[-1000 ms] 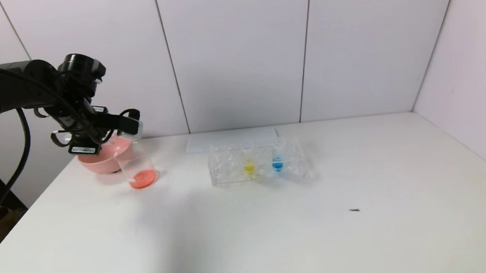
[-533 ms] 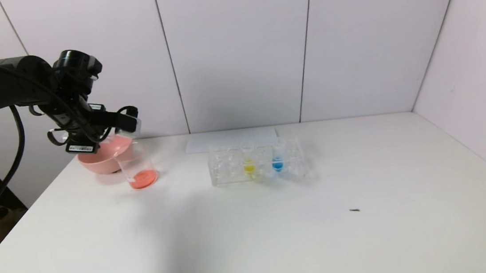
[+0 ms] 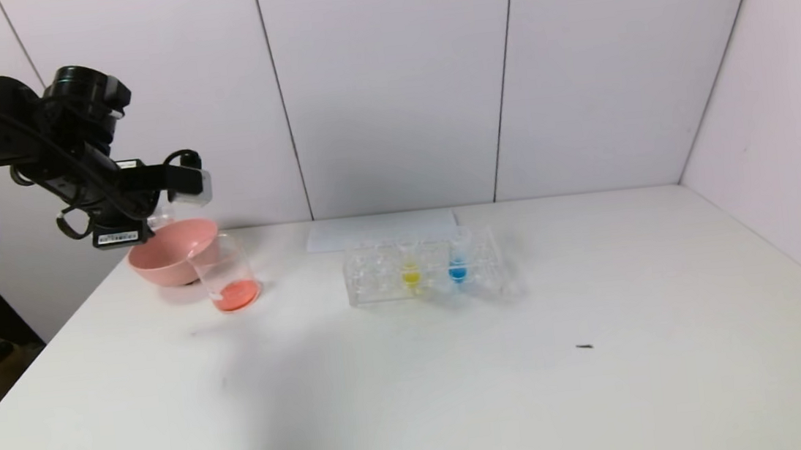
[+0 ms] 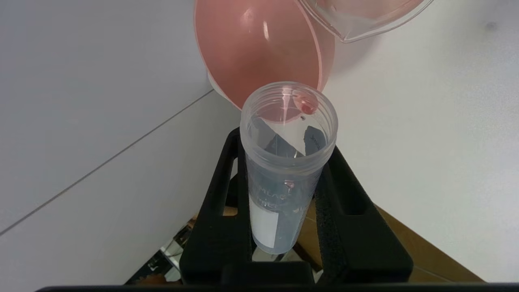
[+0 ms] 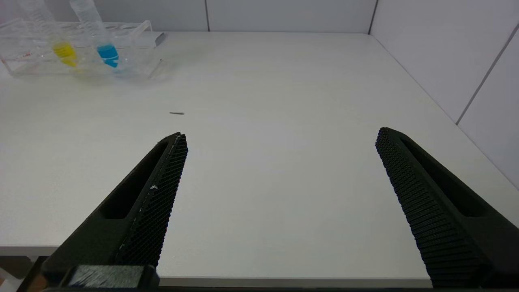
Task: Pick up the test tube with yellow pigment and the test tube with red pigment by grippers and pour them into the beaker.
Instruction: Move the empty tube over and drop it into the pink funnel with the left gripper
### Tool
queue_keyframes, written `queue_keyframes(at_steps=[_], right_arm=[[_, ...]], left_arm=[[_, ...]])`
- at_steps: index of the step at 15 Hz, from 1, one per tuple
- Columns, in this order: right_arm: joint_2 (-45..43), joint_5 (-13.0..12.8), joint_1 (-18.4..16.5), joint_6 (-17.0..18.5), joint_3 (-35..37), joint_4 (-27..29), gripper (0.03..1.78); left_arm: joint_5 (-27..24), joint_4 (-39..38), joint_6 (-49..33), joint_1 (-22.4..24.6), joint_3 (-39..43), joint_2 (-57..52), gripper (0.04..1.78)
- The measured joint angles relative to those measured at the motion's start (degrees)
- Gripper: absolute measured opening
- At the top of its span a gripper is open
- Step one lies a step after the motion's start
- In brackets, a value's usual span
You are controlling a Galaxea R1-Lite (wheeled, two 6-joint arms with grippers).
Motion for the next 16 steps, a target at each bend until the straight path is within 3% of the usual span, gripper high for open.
queue_keyframes(at_steps=[8, 12, 16], right_arm=[[0.0, 0.0, -0.02, 0.02, 0.0, 0.0, 1.7], [0.0, 0.0, 0.0, 0.02, 0.0, 0.0, 1.7], [0.0, 0.0, 0.02, 0.02, 0.0, 0.0, 1.7]], left_arm=[[-15.64, 0.44, -14.82, 5.05, 1.15, -4.17, 0.46], [-20.36, -0.44, -26.65, 5.18, 0.79, -5.0, 0.46], [-22.78, -0.69, -32.85, 5.16, 0.79, -5.99, 0.46]])
